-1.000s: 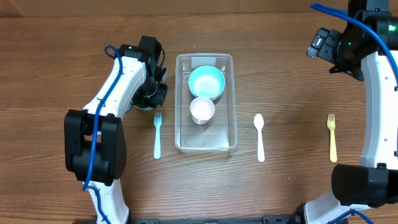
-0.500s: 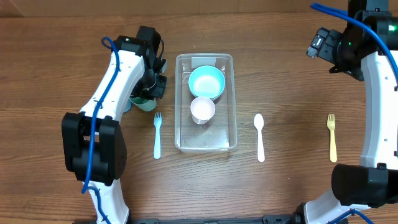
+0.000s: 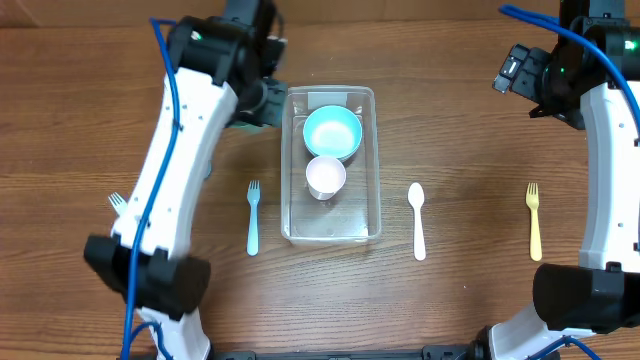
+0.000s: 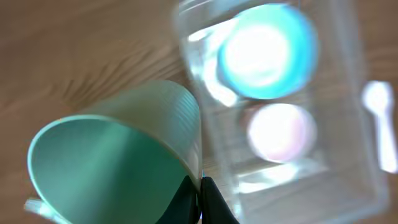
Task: Pack container
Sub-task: 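Carry the green cup over the container and lower it onto the pink cup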
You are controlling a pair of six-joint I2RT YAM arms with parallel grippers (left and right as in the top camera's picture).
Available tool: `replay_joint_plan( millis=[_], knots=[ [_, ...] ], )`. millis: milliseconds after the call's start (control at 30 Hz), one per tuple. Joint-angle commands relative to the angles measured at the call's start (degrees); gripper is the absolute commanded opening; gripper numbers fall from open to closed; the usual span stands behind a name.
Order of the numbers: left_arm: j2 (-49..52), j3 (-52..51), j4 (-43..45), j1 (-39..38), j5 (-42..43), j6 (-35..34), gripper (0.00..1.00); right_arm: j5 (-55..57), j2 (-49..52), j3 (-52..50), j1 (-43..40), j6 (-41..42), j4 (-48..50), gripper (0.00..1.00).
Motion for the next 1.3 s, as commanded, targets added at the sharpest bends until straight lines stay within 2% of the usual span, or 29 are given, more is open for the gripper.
replay_joint_plan(
  millis=[0, 167, 300, 700, 1267],
  knots=[
    [-2.89, 1.62, -0.57, -8.85, 0.28, -2.95, 0.04, -0.02, -0.44, 0.28, 0.07, 0.31, 0.11, 1.0],
    [-2.12, -0.79, -0.22, -15.61, -4.07, -5.77, 0.04, -0.02, -0.44, 0.28, 0.07, 0.31, 0.11, 1.0],
    [-1.51, -4.46, 0.31, -18.05, -3.96, -6.05, 0.04, -0.02, -0.44, 0.28, 0.04, 0.31, 0.11, 1.0],
    [-1.51, -17.68, 10.6, -18.43, -1.9, -6.43, 0.04, -0.02, -0.44, 0.28, 0.04, 0.31, 0.13, 1.0],
    [-1.51, -19.47, 13.66, -19.54, -0.94, -6.43, 0.05, -0.02, -0.44, 0.28, 0.07, 0.31, 0.11, 1.0]
  ],
)
